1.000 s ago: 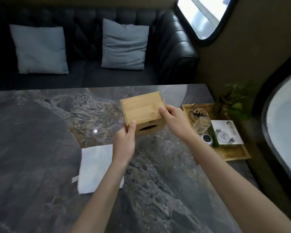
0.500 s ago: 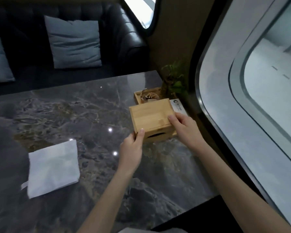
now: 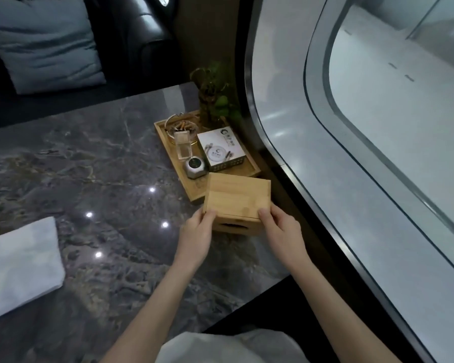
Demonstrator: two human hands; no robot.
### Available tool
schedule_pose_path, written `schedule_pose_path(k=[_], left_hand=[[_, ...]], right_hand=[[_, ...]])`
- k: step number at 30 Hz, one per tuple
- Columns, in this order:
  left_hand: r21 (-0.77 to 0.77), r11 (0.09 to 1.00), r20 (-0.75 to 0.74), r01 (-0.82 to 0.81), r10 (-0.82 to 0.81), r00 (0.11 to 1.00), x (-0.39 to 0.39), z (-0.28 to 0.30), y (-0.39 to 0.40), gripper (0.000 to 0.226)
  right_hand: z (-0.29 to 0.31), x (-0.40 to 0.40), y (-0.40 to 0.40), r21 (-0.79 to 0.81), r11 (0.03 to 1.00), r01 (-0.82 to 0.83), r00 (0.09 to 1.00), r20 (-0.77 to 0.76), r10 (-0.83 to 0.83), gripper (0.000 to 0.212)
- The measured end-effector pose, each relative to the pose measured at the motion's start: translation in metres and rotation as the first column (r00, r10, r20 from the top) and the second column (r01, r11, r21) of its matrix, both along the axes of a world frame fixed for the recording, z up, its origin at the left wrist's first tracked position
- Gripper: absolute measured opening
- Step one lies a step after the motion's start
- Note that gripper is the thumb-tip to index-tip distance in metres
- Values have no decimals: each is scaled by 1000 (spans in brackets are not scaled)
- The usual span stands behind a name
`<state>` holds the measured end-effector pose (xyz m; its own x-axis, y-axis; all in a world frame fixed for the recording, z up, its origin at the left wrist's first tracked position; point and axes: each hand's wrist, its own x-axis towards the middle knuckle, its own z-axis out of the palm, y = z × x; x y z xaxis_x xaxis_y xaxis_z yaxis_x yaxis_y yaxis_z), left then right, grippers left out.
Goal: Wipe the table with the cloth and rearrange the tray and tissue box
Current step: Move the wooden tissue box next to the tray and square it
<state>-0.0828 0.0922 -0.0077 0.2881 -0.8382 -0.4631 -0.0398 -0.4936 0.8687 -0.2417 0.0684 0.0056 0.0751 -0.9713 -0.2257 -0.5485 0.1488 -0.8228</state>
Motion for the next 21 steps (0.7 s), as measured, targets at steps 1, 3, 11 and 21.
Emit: schedule_pose_path(k=[1,3,11,21], left_hand=[[6,1000,-6,13,-13,1000,-2,-3,-3,38],[16,999,0,47,-47,999,-6,-8,-8,37],[55,988,-65,144,-140,988,-10,-30,-23,41],[39,992,-45,117,-115,992,0,-34,-29,36]], right_hand=[[-3,-3,4,3,1000,16,1000,3,-16,37],[-9,-8,11,19,998,59,998,-8,-59,38],[-25,-11,20,34,985,169,985,13,-169,40],[-34,3,25,16,984,179,984,6,-179,41]])
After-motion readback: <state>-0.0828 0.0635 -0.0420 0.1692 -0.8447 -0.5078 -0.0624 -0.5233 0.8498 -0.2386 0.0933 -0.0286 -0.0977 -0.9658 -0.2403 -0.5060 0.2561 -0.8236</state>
